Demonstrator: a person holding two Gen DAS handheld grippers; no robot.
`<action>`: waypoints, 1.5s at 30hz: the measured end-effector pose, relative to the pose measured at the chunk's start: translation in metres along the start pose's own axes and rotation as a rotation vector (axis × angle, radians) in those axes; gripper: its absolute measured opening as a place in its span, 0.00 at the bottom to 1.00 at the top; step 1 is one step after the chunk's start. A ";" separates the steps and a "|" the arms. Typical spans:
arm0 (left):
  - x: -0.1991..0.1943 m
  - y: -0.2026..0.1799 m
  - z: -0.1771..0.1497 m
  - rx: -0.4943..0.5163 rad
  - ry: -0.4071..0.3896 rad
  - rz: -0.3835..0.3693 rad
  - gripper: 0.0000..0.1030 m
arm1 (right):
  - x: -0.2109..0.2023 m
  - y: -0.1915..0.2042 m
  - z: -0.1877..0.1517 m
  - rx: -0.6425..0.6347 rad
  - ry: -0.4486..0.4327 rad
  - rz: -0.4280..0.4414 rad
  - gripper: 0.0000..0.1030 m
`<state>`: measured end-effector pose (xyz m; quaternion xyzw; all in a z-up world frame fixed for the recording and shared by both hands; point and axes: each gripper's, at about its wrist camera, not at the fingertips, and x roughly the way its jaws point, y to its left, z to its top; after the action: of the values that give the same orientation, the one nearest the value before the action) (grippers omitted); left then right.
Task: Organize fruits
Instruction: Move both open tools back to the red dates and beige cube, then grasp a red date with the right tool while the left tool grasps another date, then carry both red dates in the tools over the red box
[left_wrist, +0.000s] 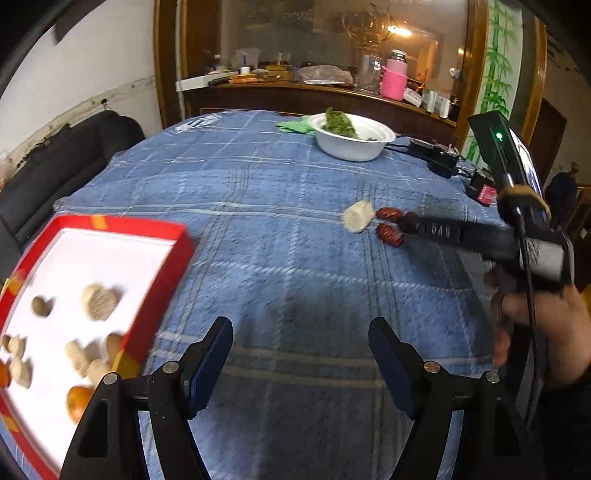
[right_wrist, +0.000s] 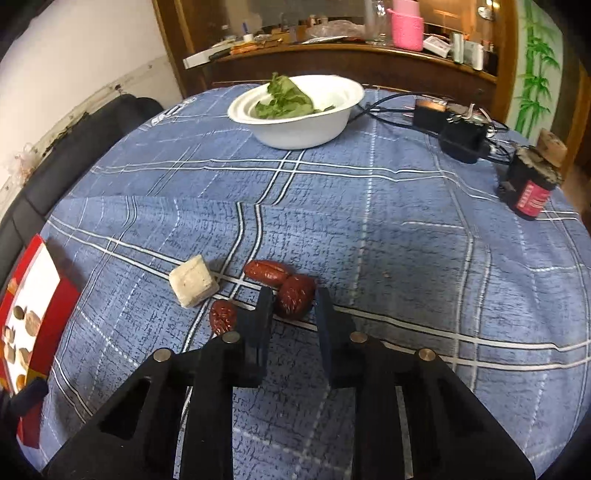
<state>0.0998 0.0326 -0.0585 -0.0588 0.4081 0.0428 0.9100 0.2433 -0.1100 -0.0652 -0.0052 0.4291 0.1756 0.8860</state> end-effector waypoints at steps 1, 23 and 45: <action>0.004 -0.005 0.004 0.000 0.000 -0.004 0.72 | -0.002 -0.002 -0.002 -0.001 -0.003 0.002 0.19; 0.090 -0.089 0.066 0.051 0.058 0.059 0.20 | -0.092 -0.077 -0.078 0.123 -0.060 0.032 0.19; -0.050 0.009 -0.050 0.004 0.022 -0.032 0.20 | -0.140 0.021 -0.150 0.016 -0.043 0.141 0.19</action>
<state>0.0292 0.0325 -0.0549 -0.0641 0.4173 0.0269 0.9061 0.0431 -0.1570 -0.0506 0.0358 0.4107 0.2343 0.8804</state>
